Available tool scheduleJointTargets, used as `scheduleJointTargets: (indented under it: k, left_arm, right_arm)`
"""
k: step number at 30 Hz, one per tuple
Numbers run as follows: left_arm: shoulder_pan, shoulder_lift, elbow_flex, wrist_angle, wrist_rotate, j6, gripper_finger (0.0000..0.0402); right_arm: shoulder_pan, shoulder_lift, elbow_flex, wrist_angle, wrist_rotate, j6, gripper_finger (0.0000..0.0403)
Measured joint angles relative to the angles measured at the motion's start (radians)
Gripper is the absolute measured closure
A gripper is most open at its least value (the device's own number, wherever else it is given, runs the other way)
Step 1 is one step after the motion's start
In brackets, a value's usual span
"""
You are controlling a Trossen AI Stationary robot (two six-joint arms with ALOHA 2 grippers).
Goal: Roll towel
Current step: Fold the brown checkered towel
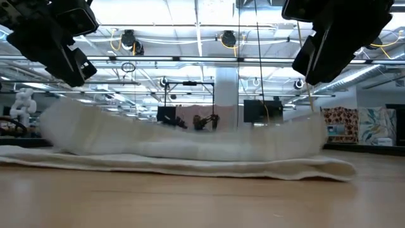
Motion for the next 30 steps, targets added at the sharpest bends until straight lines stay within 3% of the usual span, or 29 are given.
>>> scheduleJointTargets:
  k: [8,12,16,30]
  left_arm:
    - [-0.004,0.000,0.000,0.000,-0.031,-0.016,0.0260]
    - [-0.004,0.001,0.000,0.000,-0.081,-0.049,0.0260]
    - [-0.005,0.010,0.000,0.000,-0.112,-0.105,0.0261]
    - [-0.182,0.118,-0.070,0.139,-0.213,-0.257,0.0261]
  right_arm:
    - [0.002,0.000,0.000,-0.007,-0.023,-0.047,0.0254]
    - [0.002,0.000,0.000,-0.007,0.063,-0.047,0.0239]
    - [0.024,0.011,0.000,0.003,0.166,-0.045,0.0244]
    - [0.059,0.196,0.000,0.137,0.137,-0.049,0.0313]
